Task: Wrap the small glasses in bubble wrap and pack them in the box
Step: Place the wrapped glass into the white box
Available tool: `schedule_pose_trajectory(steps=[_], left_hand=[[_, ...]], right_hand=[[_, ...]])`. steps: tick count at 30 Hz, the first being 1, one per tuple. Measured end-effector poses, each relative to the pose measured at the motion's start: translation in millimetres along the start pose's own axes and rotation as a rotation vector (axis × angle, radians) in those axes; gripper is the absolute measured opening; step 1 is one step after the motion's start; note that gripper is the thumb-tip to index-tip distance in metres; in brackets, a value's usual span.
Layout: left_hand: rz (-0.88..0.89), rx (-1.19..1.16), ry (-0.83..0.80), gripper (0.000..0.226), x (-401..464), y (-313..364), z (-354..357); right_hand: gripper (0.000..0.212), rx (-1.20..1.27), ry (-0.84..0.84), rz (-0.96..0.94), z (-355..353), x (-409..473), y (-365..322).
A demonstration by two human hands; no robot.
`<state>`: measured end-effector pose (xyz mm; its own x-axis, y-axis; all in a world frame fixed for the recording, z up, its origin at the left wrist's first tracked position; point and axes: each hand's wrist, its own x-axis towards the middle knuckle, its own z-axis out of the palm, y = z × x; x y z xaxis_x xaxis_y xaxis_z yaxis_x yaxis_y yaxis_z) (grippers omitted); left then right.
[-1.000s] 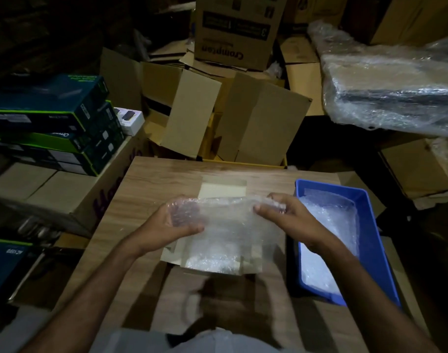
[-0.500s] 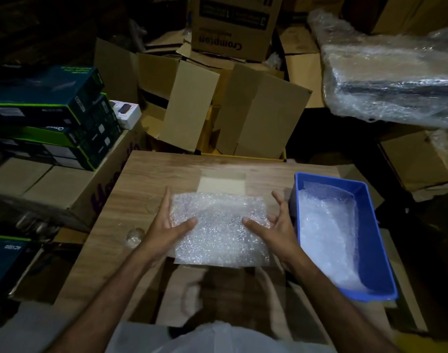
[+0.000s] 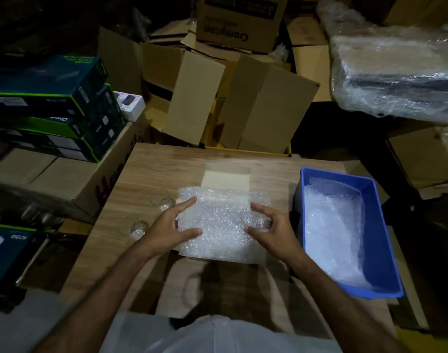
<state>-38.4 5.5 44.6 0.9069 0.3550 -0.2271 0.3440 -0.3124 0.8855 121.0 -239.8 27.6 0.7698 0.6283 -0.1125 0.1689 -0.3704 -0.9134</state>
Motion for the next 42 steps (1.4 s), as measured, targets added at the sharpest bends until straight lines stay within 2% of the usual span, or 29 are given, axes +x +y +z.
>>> schedule_pose_trajectory(steps=[3,6,12,14,16,20,22,25,27,28,30,32,34,37,39,42], left_hand=[[-0.033,0.082,-0.004,0.094,10,-12,-2],[-0.053,0.325,0.028,0.097,25,-27,3],[-0.087,0.781,-0.067,0.090,39,-34,28],[-0.071,0.878,-0.074,0.082,43,-35,34],[-0.048,0.994,-0.079,0.078,47,-35,39],[0.002,1.184,-0.107,0.074,56,-41,48],[-0.004,1.227,-0.092,0.073,56,-43,51],[0.039,1.206,0.028,0.065,51,-39,58],[0.109,1.157,0.054,0.057,48,-33,64],[0.148,1.143,0.026,0.052,48,-32,68],[0.224,1.111,-0.071,0.043,51,-35,72],[0.217,1.052,-0.159,0.038,57,-41,75],[0.124,1.071,-0.238,0.041,64,-44,78],[0.012,1.111,-0.284,0.062,67,-49,81],[-0.017,1.108,-0.297,0.072,67,-57,83],[-0.039,1.103,-0.268,0.070,72,-69,89]], right_hand=[[0.066,-0.057,-0.014,0.044,9,3,5],[0.073,-0.259,-0.035,0.090,22,12,16],[0.076,-0.592,-0.121,0.037,49,23,26],[0.072,-0.742,-0.144,-0.028,56,26,31],[0.060,-0.903,-0.164,-0.065,62,29,35],[0.041,-1.085,-0.188,-0.067,69,33,36],[0.037,-1.122,-0.159,-0.097,72,32,38],[0.029,-1.110,-0.076,-0.129,74,26,37],[0.039,-1.095,-0.024,-0.156,77,22,34],[0.040,-1.064,-0.027,-0.195,79,20,31],[0.029,-1.004,-0.082,-0.303,88,18,28],[0.028,-0.975,-0.207,-0.294,99,21,27],[0.032,-1.012,-0.326,-0.205,106,28,30],[0.035,-1.168,-0.414,-0.118,107,38,42],[0.037,-1.283,-0.408,-0.105,107,43,50],[0.039,-1.232,-0.402,-0.031,112,46,59]])
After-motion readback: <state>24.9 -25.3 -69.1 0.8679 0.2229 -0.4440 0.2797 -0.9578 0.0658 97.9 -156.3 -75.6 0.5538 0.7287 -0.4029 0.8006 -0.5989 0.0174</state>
